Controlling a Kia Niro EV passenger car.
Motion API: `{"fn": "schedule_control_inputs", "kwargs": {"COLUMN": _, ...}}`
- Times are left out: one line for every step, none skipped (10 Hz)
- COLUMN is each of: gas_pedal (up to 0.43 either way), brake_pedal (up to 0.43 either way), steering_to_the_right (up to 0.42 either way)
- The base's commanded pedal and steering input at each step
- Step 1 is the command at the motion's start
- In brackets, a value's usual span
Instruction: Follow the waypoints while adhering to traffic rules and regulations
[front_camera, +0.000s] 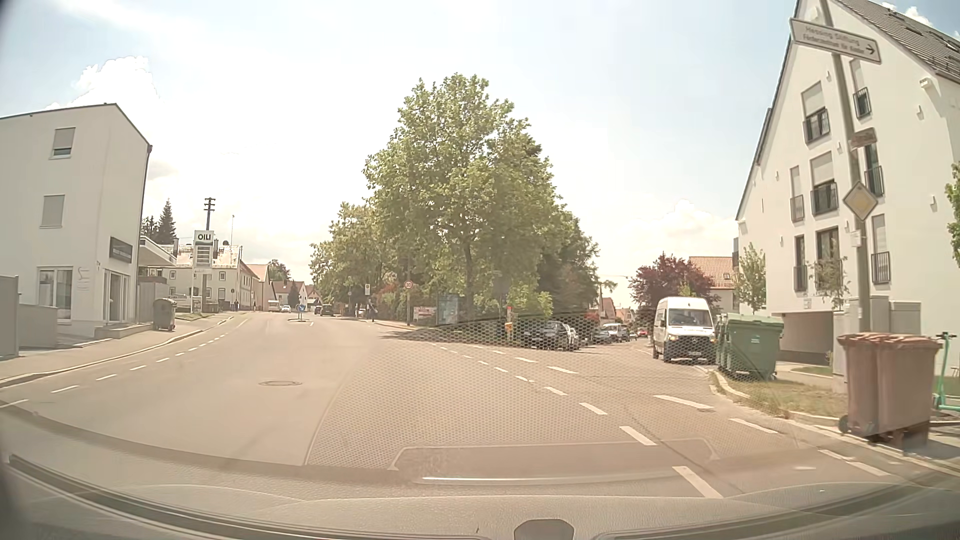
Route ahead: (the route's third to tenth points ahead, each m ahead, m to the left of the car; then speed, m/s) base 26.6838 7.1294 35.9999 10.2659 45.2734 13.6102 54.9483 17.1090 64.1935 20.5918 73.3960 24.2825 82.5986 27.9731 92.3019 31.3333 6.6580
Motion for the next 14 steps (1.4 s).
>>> {"fn": "schedule_control_inputs", "kwargs": {"gas_pedal": 0.15, "brake_pedal": 0.0, "steering_to_the_right": -0.062}}
{"fn": "schedule_control_inputs", "kwargs": {"gas_pedal": 0.15, "brake_pedal": 0.0, "steering_to_the_right": -0.064}}
{"fn": "schedule_control_inputs", "kwargs": {"gas_pedal": 0.15, "brake_pedal": 0.0, "steering_to_the_right": -0.067}}
{"fn": "schedule_control_inputs", "kwargs": {"gas_pedal": 0.15, "brake_pedal": 0.0, "steering_to_the_right": -0.068}}
{"fn": "schedule_control_inputs", "kwargs": {"gas_pedal": 0.15, "brake_pedal": 0.0, "steering_to_the_right": -0.068}}
{"fn": "schedule_control_inputs", "kwargs": {"gas_pedal": 0.15, "brake_pedal": 0.0, "steering_to_the_right": -0.069}}
{"fn": "schedule_control_inputs", "kwargs": {"gas_pedal": 0.15, "brake_pedal": 0.0, "steering_to_the_right": -0.072}}
{"fn": "schedule_control_inputs", "kwargs": {"gas_pedal": 0.15, "brake_pedal": 0.0, "steering_to_the_right": -0.074}}
{"fn": "schedule_control_inputs", "kwargs": {"gas_pedal": 0.15, "brake_pedal": 0.0, "steering_to_the_right": -0.074}}
{"fn": "schedule_control_inputs", "kwargs": {"gas_pedal": 0.15, "brake_pedal": 0.0, "steering_to_the_right": -0.075}}
{"fn": "schedule_control_inputs", "kwargs": {"gas_pedal": 0.15, "brake_pedal": 0.0, "steering_to_the_right": -0.075}}
{"fn": "schedule_control_inputs", "kwargs": {"gas_pedal": 0.15, "brake_pedal": 0.0, "steering_to_the_right": -0.074}}
{"fn": "schedule_control_inputs", "kwargs": {"gas_pedal": 0.15, "brake_pedal": 0.0, "steering_to_the_right": -0.072}}
{"fn": "schedule_control_inputs", "kwargs": {"gas_pedal": 0.15, "brake_pedal": 0.0, "steering_to_the_right": -0.069}}
